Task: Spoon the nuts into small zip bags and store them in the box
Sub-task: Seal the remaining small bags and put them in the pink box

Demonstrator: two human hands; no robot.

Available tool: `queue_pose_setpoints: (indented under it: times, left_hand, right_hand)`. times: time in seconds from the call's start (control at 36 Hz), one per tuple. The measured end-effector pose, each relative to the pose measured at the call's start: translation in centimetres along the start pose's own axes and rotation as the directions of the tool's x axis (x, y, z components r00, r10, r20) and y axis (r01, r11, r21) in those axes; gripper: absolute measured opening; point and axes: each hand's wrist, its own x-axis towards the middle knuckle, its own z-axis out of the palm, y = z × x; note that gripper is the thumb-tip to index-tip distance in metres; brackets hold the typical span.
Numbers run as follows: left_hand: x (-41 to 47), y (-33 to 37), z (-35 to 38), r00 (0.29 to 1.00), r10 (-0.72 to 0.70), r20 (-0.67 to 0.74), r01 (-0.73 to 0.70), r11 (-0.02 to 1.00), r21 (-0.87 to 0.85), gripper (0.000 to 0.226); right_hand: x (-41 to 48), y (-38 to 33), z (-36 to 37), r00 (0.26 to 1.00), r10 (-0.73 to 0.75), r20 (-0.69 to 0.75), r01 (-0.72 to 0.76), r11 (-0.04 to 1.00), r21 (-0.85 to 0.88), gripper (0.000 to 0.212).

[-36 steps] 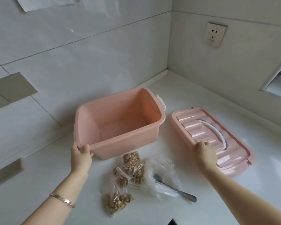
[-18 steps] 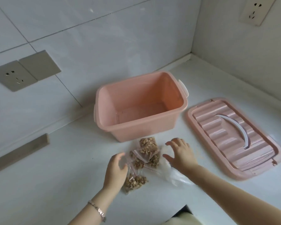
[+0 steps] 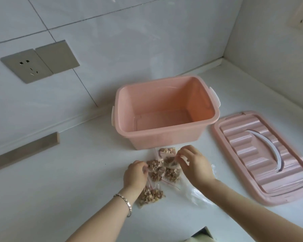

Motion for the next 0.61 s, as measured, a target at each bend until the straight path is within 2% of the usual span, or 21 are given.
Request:
queue_pose_setpoints:
  times: [0.08, 0.19, 0.31, 0.39, 0.5, 0.56, 0.61]
  left_hand:
    - [0.4, -0.3, -0.3, 0.985, 0.146, -0.094, -0.14, 0.987, 0.076, 0.014]
    - [-0.2, 0.4, -2.2, 0.906, 0.347, -0.244, -0.364, 0.931, -0.03, 0.022]
    - [-1.0, 2.5, -6.5, 0.819, 0.383, -0.427, -0.473, 0.873, -0.123, 0.008]
    - [0.1, 4.5, -10.6, 0.755, 0.406, -0.515, -0.524, 0.845, -0.102, 0.009]
    - [3.7, 7.0, -14.8, 0.787, 0.333, -0.52, -0.496, 0.842, -0.212, 0.012]
    - [6.9, 7.7, -15.5, 0.85, 0.283, -0.444, -0.421, 0.871, -0.252, 0.006]
    - [10.9, 7.4, -14.9, 0.925, 0.224, -0.306, -0.316, 0.902, -0.295, 0.013]
  right_hand:
    - [0.2, -0.5, -3.0, 0.998, 0.044, 0.035, -0.048, 0.993, 0.104, 0.003]
    - [1.4, -1.7, -6.9, 0.998, 0.057, -0.01, -0.053, 0.97, 0.236, 0.012]
    - [4.4, -2.4, -9.9, 0.996, 0.045, -0.077, -0.018, 0.947, 0.319, 0.031]
    - [7.7, -2.9, -10.7, 0.989, 0.048, -0.143, 0.007, 0.932, 0.364, 0.028]
    - [13.6, -3.1, -9.1, 0.984, 0.061, -0.165, -0.009, 0.954, 0.299, 0.01]
    - [16.6, -2.8, -7.5, 0.995, 0.062, -0.074, -0.042, 0.97, 0.237, 0.003]
    - [19.3, -2.0, -5.5, 0.998, 0.047, 0.033, -0.052, 0.981, 0.188, 0.003]
